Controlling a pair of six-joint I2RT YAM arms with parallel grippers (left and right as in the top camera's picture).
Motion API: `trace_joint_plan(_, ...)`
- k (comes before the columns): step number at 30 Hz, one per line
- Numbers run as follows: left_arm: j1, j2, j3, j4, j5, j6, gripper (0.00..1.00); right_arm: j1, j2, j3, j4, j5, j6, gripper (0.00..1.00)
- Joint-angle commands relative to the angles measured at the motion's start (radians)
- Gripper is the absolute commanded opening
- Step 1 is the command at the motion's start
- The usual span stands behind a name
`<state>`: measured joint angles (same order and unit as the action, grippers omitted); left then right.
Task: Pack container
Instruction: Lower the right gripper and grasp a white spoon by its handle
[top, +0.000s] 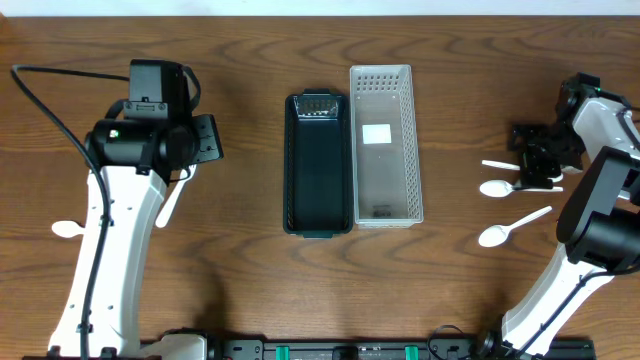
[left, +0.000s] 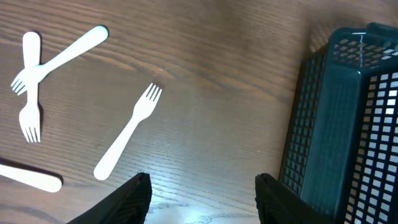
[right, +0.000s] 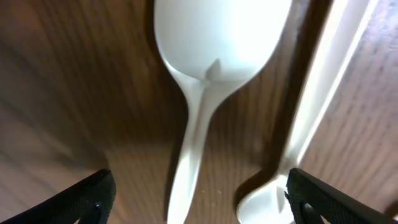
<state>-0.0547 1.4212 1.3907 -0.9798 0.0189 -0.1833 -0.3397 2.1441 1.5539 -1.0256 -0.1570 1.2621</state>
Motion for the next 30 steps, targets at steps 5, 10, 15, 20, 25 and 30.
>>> trace_joint_plan(5, 0.004, 0.011, 0.008, 0.000, -0.008, 0.002, 0.57, 0.012, -0.037, 0.080, -0.013, 0.053, -0.044, 0.93)
trace_joint_plan(10, 0.004, 0.011, 0.008, -0.007, -0.008, 0.002, 0.57, 0.012, -0.029, 0.080, 0.011, 0.080, -0.044, 0.93)
trace_joint_plan(15, 0.004, 0.011, 0.008, -0.007, -0.008, 0.002, 0.57, 0.012, -0.023, 0.080, 0.035, 0.116, -0.044, 0.93)
trace_joint_plan(20, 0.004, 0.011, 0.008, -0.006, -0.008, 0.002, 0.57, 0.012, 0.009, 0.079, 0.046, 0.132, -0.045, 0.93)
trace_joint_plan(25, 0.004, 0.011, 0.008, -0.006, -0.008, 0.002, 0.57, 0.012, 0.046, 0.079, 0.050, 0.130, -0.045, 0.92)
trace_joint_plan(30, 0.004, 0.011, 0.008, -0.003, -0.008, 0.002, 0.57, 0.013, 0.072, 0.078, 0.048, 0.131, -0.048, 0.93)
